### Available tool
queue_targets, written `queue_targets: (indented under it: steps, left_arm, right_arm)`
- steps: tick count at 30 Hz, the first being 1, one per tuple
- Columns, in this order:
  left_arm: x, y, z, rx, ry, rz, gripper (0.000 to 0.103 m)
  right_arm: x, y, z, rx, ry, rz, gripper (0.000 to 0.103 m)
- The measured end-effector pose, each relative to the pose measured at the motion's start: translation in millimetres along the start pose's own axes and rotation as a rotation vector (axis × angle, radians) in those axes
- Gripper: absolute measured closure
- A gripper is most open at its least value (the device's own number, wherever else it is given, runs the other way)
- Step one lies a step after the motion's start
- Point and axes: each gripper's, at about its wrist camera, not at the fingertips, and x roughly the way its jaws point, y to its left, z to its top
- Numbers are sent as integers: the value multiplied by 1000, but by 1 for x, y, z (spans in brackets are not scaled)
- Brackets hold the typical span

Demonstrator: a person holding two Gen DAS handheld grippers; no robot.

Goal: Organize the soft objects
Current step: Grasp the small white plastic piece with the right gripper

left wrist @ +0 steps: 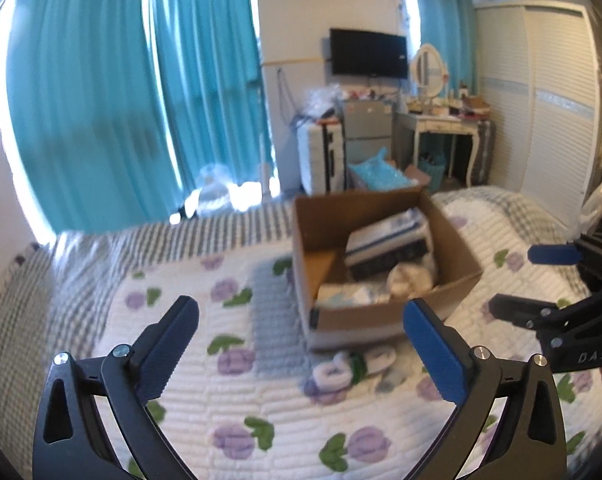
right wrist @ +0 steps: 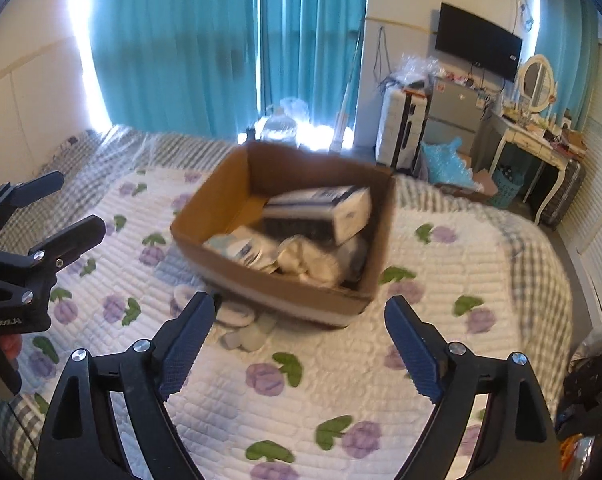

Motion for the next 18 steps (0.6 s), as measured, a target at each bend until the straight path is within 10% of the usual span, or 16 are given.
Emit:
queue_targets:
  steps: [18]
  left_arm:
    - [112,20,-107,-45,279,69,0]
  right_arm:
    - [178,32,-60,13,234,69,20]
